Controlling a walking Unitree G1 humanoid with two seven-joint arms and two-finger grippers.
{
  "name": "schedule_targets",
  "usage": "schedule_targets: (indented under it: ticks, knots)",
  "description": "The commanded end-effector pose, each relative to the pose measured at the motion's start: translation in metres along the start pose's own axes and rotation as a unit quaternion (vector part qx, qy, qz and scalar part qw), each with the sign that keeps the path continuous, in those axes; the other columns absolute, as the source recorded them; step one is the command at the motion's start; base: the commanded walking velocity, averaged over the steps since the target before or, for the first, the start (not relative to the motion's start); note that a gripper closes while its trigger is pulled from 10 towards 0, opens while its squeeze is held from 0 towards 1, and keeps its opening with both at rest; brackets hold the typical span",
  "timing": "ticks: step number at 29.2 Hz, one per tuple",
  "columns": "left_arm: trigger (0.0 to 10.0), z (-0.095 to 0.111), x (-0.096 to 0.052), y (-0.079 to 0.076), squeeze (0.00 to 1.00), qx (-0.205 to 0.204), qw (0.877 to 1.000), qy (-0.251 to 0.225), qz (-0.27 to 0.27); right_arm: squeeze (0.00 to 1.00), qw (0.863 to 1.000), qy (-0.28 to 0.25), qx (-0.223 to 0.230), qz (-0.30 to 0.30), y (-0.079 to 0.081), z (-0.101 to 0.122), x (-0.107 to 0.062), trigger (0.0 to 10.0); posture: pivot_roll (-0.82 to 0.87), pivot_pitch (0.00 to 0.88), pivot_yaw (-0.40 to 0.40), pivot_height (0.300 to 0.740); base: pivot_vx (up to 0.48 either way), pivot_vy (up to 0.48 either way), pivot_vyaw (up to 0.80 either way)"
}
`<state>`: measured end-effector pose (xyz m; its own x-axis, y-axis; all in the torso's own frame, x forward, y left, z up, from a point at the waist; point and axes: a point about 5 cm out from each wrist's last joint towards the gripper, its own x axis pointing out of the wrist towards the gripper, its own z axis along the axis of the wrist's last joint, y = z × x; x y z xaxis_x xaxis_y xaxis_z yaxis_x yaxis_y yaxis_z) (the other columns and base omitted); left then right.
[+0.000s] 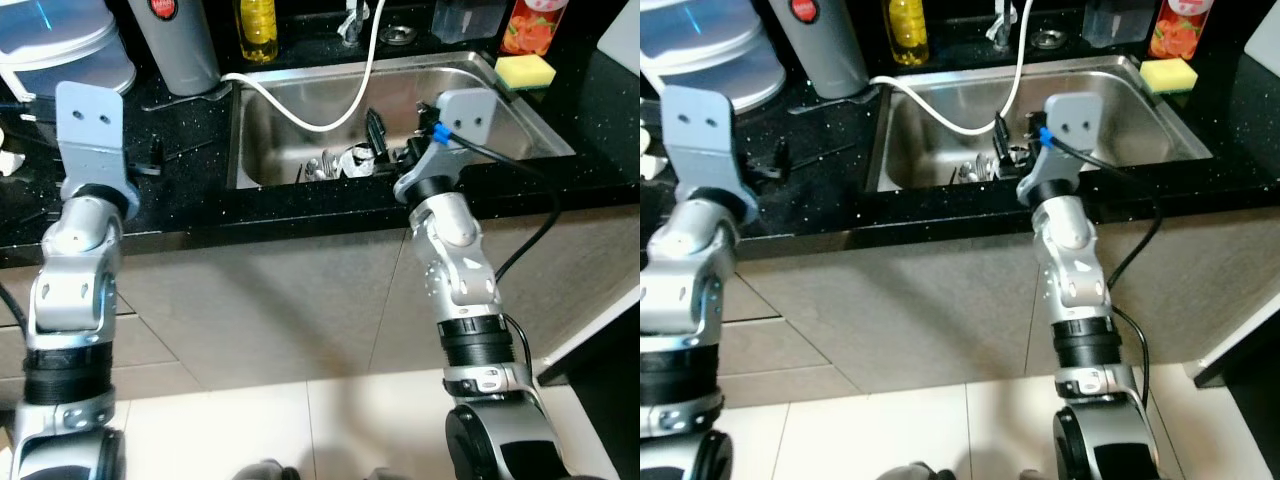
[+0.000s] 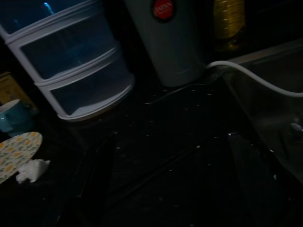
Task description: Kitchen organization
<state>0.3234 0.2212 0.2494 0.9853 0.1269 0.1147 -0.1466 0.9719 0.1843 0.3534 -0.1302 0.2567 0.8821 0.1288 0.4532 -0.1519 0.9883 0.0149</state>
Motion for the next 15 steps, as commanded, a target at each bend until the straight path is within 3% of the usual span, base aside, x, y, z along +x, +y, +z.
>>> schedule_targets:
  ticks: [1,4,9,12,15]
  knots:
    - [10.0,-0.004,0.003,0.005,0.0,-0.014,1.0,0.015,0.01,0.0,1.0,-0.004,0.001,-0.002,0.001,0.001,-0.002,10.0,-0.01,0.047,0.163,0.74,0.0,0.0,0.0]
    - [10.0,-0.018,0.025,0.016,0.0,-0.047,0.996,0.072,0.028,0.0,1.0,-0.003,-0.002,-0.009,-0.003,0.002,-0.004,10.0,-0.01,0.061,0.141,0.74,0.0,0.0,0.0]
    - [10.0,-0.035,0.042,0.021,0.0,-0.034,0.992,0.104,0.063,0.0,1.0,0.003,-0.009,0.004,-0.001,0.001,-0.006,10.0,-0.03,0.072,0.134,0.74,0.0,0.0,0.0]
    - [9.7,-0.034,0.042,0.02,0.0,-0.026,0.993,0.098,0.064,0.0,1.0,0.003,-0.011,0.003,-0.002,0.002,-0.006,10.0,-0.03,0.072,0.139,0.74,0.0,0.0,0.0]
    - [10.0,-0.025,0.026,0.004,0.0,0.021,0.998,0.049,0.033,0.0,1.0,0.004,-0.011,-0.003,-0.004,0.002,-0.008,10.0,-0.01,0.075,0.126,0.74,0.0,0.0,0.0]
